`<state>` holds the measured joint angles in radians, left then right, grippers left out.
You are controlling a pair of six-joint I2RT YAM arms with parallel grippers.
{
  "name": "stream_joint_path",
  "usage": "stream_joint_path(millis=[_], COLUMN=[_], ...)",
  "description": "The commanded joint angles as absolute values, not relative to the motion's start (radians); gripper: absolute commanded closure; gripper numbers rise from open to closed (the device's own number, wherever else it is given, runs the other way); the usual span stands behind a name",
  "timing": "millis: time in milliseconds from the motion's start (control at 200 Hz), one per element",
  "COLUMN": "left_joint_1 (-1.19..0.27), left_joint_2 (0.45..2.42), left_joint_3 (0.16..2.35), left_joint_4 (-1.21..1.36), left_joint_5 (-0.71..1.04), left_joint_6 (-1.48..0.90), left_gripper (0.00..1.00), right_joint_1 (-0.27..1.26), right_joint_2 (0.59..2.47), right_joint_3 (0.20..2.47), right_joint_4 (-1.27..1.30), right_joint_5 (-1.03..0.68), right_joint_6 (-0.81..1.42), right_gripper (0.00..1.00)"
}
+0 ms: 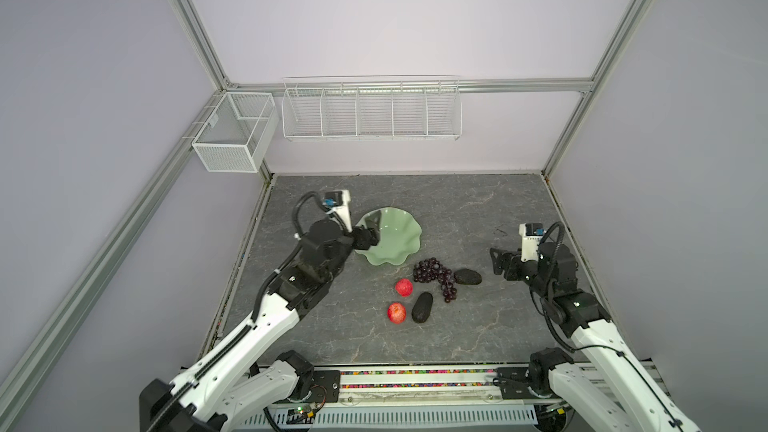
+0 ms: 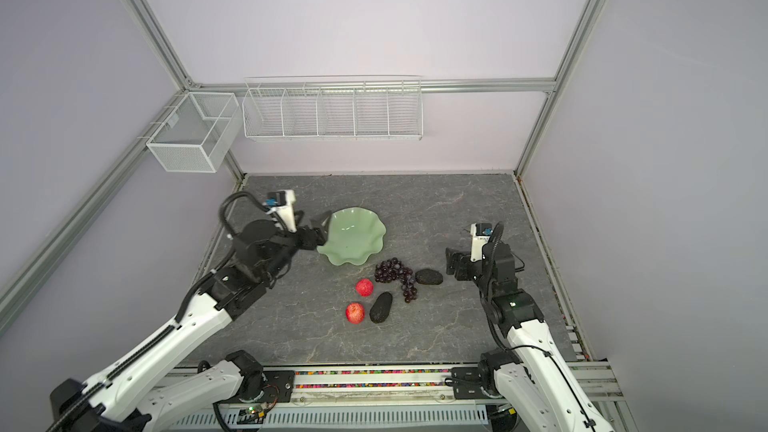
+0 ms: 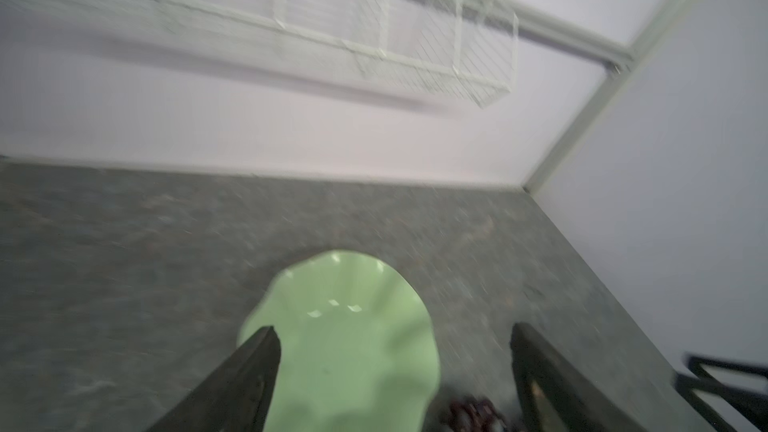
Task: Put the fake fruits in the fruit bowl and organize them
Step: 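Lower the left gripper onto the purple grapes and close on the stem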
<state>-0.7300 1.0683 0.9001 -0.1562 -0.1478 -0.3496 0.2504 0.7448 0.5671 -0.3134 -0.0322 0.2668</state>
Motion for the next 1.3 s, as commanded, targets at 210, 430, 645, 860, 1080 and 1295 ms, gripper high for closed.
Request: stream_joint_path(millis=[210,430,645,860,1080,1295], left_joint_1=[-0.98,-0.952,-0.899,-0.899,-0.899,-0.9], left_joint_2=[1.504,1.549,1.783,1.944,2.038,2.088], left_joint_3=[1.256,1.158,1.395,1.574,1.668,1.666], left_joint_4=[-0.709,-0.515,-0.573,-0.742,-0.843,-0.792], left_joint_5=[-0.118,0.049,0.139,0.222,0.262,0.256], left_joint_6=[0.105,0.752,0.838,0.879,0.881,0.876], left_gripper=[0.09,0.04,0.06,0.06,0.07,0.09], right_joint_1=[0.408,0.456,0.48,0.482,0.482,0.482], right_joint_2=[0.654,0.612,0.484,0.416,0.467,0.468], right_joint_3=[0.515,0.475,0.411,0.448,0.472,0.475], right_joint_4=[-0.419,-0.425,-0.463,-0.542,-0.525,-0.523], right_joint_5=[-0.234,-0.271,-0.24,-0.219,-0.251,-0.25], right_joint_6=[0.395,0.433,0.473,0.424,0.398,0.39], right_gripper=[0.12,0.12,0.12,0.12,0.12,0.12])
